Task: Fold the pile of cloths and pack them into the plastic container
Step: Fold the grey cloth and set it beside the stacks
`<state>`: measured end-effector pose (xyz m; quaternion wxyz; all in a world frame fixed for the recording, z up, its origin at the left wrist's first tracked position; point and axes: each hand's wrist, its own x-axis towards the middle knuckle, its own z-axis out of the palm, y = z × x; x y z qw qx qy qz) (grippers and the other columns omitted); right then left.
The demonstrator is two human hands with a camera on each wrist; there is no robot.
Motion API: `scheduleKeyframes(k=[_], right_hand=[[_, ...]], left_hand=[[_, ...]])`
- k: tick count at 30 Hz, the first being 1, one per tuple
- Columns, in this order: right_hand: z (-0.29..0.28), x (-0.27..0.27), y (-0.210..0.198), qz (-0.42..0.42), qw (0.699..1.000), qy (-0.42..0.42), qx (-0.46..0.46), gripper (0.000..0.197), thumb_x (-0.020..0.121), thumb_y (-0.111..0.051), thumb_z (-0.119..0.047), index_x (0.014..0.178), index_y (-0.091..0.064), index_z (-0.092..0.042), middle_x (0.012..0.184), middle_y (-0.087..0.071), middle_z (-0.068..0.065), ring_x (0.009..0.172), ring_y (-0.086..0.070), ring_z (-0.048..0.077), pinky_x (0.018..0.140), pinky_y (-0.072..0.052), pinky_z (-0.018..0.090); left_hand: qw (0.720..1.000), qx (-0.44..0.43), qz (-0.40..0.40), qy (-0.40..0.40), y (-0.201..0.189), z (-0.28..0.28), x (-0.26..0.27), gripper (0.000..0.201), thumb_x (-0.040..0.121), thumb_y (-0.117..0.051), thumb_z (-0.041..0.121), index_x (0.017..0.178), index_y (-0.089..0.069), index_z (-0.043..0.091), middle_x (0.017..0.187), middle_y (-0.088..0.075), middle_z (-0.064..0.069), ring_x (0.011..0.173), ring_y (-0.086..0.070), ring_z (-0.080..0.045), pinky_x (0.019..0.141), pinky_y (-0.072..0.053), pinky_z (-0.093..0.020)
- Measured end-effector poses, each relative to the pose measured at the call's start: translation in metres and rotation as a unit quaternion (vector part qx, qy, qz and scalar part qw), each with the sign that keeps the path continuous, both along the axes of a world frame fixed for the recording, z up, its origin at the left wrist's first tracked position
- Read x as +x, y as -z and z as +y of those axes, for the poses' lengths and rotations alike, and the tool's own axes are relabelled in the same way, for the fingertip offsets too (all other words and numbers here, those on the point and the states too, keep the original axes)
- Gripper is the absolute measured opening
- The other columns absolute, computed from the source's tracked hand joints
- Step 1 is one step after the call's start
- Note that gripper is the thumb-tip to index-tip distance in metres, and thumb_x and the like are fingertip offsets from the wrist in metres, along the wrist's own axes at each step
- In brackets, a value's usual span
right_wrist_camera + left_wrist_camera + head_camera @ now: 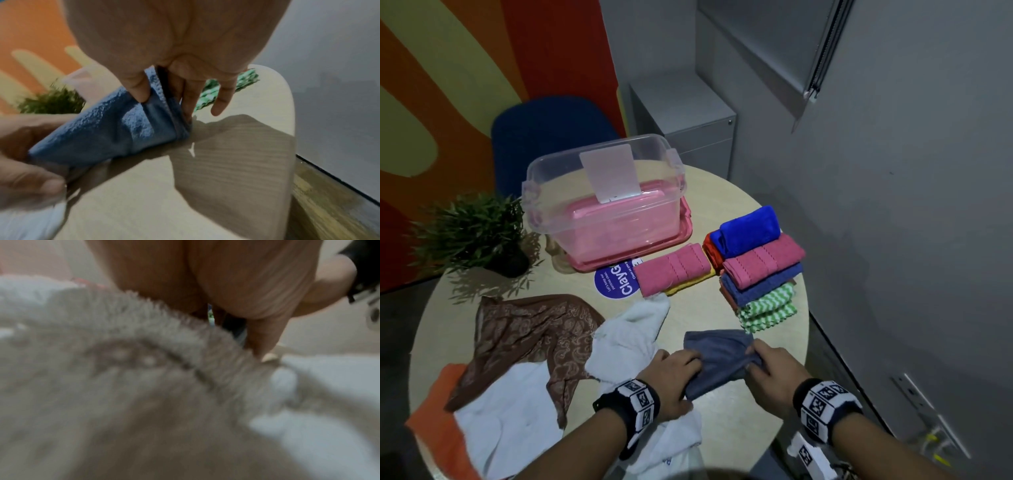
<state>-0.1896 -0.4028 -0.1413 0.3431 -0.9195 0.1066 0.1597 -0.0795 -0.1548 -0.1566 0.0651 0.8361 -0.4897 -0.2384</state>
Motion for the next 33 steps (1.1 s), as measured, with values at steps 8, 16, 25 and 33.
scheduleKeyframes(k=[8, 16, 25, 33], right_hand=[[-0.009, 0.010, 0.009, 0.035, 0.991, 0.120, 0.040, 0.008, 0.099, -0.053, -0.032, 0.104, -0.048, -0.028, 0.094, -0.066, 0.001, 0.082, -0.061, 0.018, 0.067, -0.043, 0.029], [-0.004, 0.013, 0.009, 0.026, 0.992, 0.127, 0.009, 0.026, 0.094, -0.058, -0.027, 0.118, -0.048, -0.026, 0.107, -0.059, -0.005, 0.094, -0.056, 0.012, 0.085, -0.047, 0.027], [0.023, -0.003, 0.021, -0.112, 0.963, -0.178, -0.169, 0.022, 0.082, -0.055, -0.030, 0.103, -0.061, -0.027, 0.120, -0.054, -0.003, 0.111, -0.054, 0.022, 0.090, -0.045, 0.036], [0.027, 0.008, 0.014, -0.091, 0.967, -0.170, -0.164, 0.023, 0.085, -0.050, -0.026, 0.104, -0.063, -0.025, 0.109, -0.054, -0.003, 0.103, -0.053, 0.021, 0.086, -0.044, 0.033]], left_hand=[[0.942, -0.054, 0.177, -0.281, -0.013, -0.016, 0.015, 0.026, 0.099, -0.046, 0.042, 0.097, -0.055, 0.017, 0.098, -0.067, -0.005, 0.090, -0.061, -0.022, 0.077, -0.046, -0.031], [0.912, -0.046, 0.157, -0.376, 0.001, -0.028, 0.018, 0.019, 0.083, -0.065, 0.022, 0.095, -0.061, 0.007, 0.106, -0.052, -0.004, 0.085, -0.054, -0.015, 0.073, -0.041, -0.022], [0.948, -0.064, 0.122, -0.288, 0.005, -0.027, 0.022, 0.016, 0.098, -0.048, 0.029, 0.109, -0.054, 0.020, 0.114, -0.048, -0.004, 0.095, -0.055, -0.021, 0.088, -0.045, -0.030], [0.946, -0.081, 0.037, -0.311, 0.008, -0.033, 0.023, 0.008, 0.098, -0.047, 0.032, 0.097, -0.044, 0.024, 0.101, -0.044, 0.003, 0.083, -0.054, -0.018, 0.076, -0.048, -0.034]])
